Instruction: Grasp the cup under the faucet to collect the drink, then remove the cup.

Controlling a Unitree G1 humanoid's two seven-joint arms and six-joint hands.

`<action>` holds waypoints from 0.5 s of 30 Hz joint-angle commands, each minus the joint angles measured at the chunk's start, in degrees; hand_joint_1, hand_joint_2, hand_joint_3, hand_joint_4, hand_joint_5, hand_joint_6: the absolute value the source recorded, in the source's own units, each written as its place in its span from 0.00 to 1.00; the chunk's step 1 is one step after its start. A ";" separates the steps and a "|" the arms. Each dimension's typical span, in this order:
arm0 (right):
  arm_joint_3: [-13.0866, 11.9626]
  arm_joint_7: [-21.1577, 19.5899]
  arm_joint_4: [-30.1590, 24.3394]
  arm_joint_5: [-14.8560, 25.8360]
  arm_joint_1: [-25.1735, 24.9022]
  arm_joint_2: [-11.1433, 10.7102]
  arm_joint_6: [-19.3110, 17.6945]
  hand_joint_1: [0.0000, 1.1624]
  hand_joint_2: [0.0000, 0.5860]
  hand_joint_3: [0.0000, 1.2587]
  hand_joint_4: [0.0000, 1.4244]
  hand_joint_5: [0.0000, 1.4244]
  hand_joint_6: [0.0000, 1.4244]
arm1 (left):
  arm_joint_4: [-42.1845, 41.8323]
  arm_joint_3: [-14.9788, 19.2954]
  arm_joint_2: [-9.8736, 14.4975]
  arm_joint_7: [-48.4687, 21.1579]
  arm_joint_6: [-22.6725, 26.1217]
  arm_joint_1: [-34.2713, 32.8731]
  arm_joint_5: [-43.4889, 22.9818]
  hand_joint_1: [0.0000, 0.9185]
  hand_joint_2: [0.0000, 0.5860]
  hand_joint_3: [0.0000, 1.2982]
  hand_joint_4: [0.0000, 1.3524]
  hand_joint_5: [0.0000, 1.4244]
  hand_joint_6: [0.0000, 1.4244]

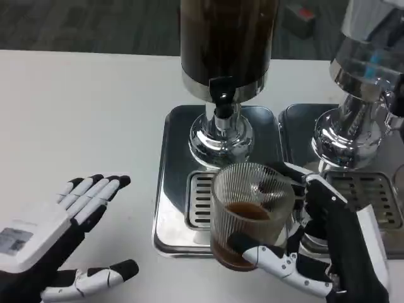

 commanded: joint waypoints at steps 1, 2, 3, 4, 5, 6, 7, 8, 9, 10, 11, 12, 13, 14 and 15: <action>-0.20 0.18 -2.42 1.18 -0.17 0.01 -1.28 0.75 0.39 0.39 0.50 0.61 0.84 | -0.94 -0.73 -0.39 -0.67 0.79 0.57 -0.14 0.00 0.29 0.00 0.00 0.00 0.00; -0.21 0.13 -2.39 1.24 -0.12 0.07 -1.30 0.75 0.39 0.39 0.50 0.61 0.84 | -1.20 -0.74 -0.37 -0.56 0.87 0.64 0.23 0.00 0.29 0.00 0.00 0.00 0.00; -0.21 0.04 -2.32 1.31 -0.05 0.16 -1.35 0.75 0.39 0.39 0.50 0.61 0.84 | -1.40 -0.75 -0.34 -0.46 0.93 0.74 0.49 0.00 0.29 0.00 0.00 0.00 0.00; -0.21 -0.05 -2.24 1.37 -0.01 0.24 -1.41 0.75 0.39 0.39 0.50 0.61 0.84 | -1.59 -0.75 -0.33 -0.37 0.98 0.81 0.64 0.00 0.29 0.00 0.00 0.00 0.00; -0.18 -0.12 -2.20 1.39 0.04 0.30 -1.47 0.75 0.39 0.39 0.50 0.61 0.84 | -1.72 -0.75 -0.34 -0.34 1.02 0.90 0.67 0.00 0.29 0.00 0.00 0.00 0.00; -0.09 -0.15 -2.26 1.29 0.15 0.32 -1.45 0.75 0.39 0.39 0.50 0.61 0.84 | -1.83 -0.70 -0.30 -0.33 1.01 1.05 0.60 0.00 0.29 0.00 0.00 0.00 0.00; -0.02 -0.11 -2.28 1.32 0.21 0.34 -1.37 0.75 0.40 0.39 0.50 0.61 0.84 | -1.93 -0.66 -0.29 -0.30 1.06 1.16 0.57 0.00 0.29 0.00 0.00 0.00 0.00; 0.05 -0.07 -2.33 1.31 0.30 0.36 -1.31 0.75 0.40 0.39 0.51 0.61 0.84 | -2.03 -0.61 -0.28 -0.28 1.10 1.28 0.54 0.00 0.29 0.00 0.00 0.00 0.00; 0.09 -0.06 -2.32 1.30 0.35 0.37 -1.30 0.75 0.40 0.39 0.51 0.61 0.84 | -2.12 -0.55 -0.25 -0.26 1.12 1.39 0.51 0.00 0.29 0.00 0.00 0.00 0.00; 0.10 -0.08 -2.28 1.26 0.35 0.39 -1.33 0.75 0.40 0.39 0.51 0.61 0.84 | -2.19 -0.49 -0.28 -0.14 1.14 1.47 0.55 0.00 0.29 0.00 0.00 0.00 0.00; 0.11 -0.13 -2.26 1.24 0.34 0.45 -1.35 0.75 0.40 0.39 0.51 0.61 0.84 | -2.33 -0.31 -0.39 0.31 1.07 1.65 0.68 0.00 0.29 0.00 0.00 0.00 0.00; 0.12 -0.16 -2.31 1.23 0.39 0.48 -1.36 0.75 0.40 0.39 0.51 0.61 0.84 | -2.50 -0.08 -0.48 0.75 0.99 1.89 0.80 0.00 0.29 0.00 0.00 0.00 0.00; 0.12 -0.17 -2.36 1.24 0.45 0.50 -1.36 0.75 0.41 0.39 0.51 0.61 0.84 | -2.64 0.11 -0.56 1.05 0.99 2.11 0.85 0.00 0.29 0.00 0.00 0.00 0.00; 0.12 -0.17 -2.41 1.27 0.50 0.51 -1.35 0.75 0.41 0.39 0.51 0.61 0.84 | -2.70 0.26 -0.65 1.26 1.04 2.28 0.85 0.00 0.29 0.00 0.00 0.00 0.00; 0.11 -0.14 -2.45 1.32 0.53 0.50 -1.33 0.75 0.41 0.39 0.51 0.61 0.84 | -2.75 0.34 -0.69 1.35 1.11 2.39 0.82 0.00 0.29 0.00 0.00 0.00 0.00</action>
